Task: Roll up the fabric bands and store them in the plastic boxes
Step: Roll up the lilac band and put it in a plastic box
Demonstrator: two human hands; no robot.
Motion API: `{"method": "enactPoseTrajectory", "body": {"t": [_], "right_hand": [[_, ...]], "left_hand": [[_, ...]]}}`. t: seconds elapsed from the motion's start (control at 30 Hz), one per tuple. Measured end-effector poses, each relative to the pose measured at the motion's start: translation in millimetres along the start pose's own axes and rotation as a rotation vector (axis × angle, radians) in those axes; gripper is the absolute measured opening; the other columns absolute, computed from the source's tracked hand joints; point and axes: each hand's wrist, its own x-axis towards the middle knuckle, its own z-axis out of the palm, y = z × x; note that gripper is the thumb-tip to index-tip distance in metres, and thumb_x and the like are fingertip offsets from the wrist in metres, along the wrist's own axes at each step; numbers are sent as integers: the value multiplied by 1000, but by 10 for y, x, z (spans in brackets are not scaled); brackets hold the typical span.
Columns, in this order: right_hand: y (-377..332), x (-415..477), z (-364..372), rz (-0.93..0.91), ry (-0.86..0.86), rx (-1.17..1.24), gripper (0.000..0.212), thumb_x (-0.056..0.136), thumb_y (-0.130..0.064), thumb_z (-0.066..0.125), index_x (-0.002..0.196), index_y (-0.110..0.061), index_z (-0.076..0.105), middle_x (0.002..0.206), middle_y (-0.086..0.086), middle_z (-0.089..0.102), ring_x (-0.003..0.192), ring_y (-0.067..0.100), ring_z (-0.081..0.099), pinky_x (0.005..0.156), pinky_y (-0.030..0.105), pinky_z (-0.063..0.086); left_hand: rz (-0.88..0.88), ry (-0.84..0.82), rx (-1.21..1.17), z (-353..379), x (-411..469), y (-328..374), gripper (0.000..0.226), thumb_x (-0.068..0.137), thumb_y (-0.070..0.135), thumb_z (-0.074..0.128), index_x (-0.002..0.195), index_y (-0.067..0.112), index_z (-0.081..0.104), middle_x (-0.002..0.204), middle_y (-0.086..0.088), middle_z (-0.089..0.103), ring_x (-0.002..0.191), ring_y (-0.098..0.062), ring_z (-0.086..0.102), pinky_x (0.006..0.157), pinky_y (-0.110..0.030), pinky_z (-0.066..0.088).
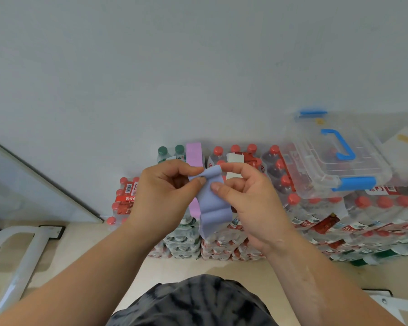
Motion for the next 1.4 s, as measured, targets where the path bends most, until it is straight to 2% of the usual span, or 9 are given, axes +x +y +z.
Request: {"method": "enactPoseTrajectory", "body": {"t": [0.1, 0.27, 0.47, 0.7, 0.83, 1.0, 1.17, 1.3, 1.4], "right_hand": [[-8, -5, 2, -54, 28, -24, 40, 88, -3, 72, 119, -26, 62, 86, 2, 76, 87, 25, 75, 80, 40, 60], [-31, -19, 16, -102, 93, -20, 20, 85, -11, 78, 101, -20, 71, 88, 8, 77, 87, 26, 75, 85, 52, 60], [-27, -26, 9, -140, 118, 6, 11, 84, -8, 77, 88, -17, 72, 85, 1, 78, 83, 17, 75, 78, 33, 60], [-22, -46, -82, -122, 17, -1, 39, 85, -1, 75, 117, -22, 66, 91, 10, 77, 89, 25, 76, 83, 41, 60], [-17, -41, -120, -125, -13, -68, 48, 84, -3, 77, 122, -29, 65, 83, 12, 73, 85, 32, 73, 82, 43, 60], [-60, -94, -107, -126, 3, -53, 33, 88, -8, 74, 115, -26, 69, 77, 20, 66, 83, 43, 67, 79, 42, 59], [-104, -116, -84, -117, 23, 8, 21, 86, -8, 75, 104, -18, 72, 84, 12, 74, 82, 22, 74, 73, 29, 60], [-108, -115, -128, -124, -5, -13, 31, 83, -2, 76, 109, -18, 70, 93, 9, 77, 90, 21, 75, 81, 32, 60], [-126, -136, -113, -157, 27, 7, 28, 73, -14, 82, 98, -20, 73, 87, -3, 77, 83, 10, 73, 76, 22, 56]], "left_hand": [[12, -6, 60, 15, -4, -20, 31, 83, -1, 77, 79, 30, 77, 77, -10, 72, 78, -40, 66, 70, -48, 57], [-12, -31, 60, 17, -7, -13, 29, 80, -1, 79, 79, 28, 78, 77, -15, 72, 78, -48, 62, 69, -59, 54], [-44, -97, 12, 4, -13, 25, 13, 74, 11, 85, 78, 22, 80, 79, -22, 71, 79, -50, 61, 72, -61, 54], [-52, -207, 64, -48, -25, 49, 28, 89, 6, 72, 103, 30, 75, 86, 0, 78, 79, -21, 75, 75, -32, 61], [20, -202, 168, -47, -14, 98, 25, 92, 8, 69, 96, 31, 75, 86, 10, 78, 77, -13, 74, 72, -26, 60], [49, -166, 189, -7, -41, 115, 31, 89, 8, 72, 86, 39, 75, 82, 16, 76, 77, -11, 72, 68, -25, 58], [23, -168, 57, -26, -41, 87, 28, 85, 4, 75, 87, 31, 80, 83, -3, 77, 84, -40, 69, 77, -54, 60], [-2, -197, -12, -43, -55, 86, 27, 82, -3, 76, 85, 24, 80, 82, -5, 75, 85, -45, 65, 78, -54, 57], [13, -200, -37, -20, -69, 85, 26, 81, -6, 76, 84, 20, 79, 84, -6, 74, 85, -45, 65, 79, -56, 56]]}}
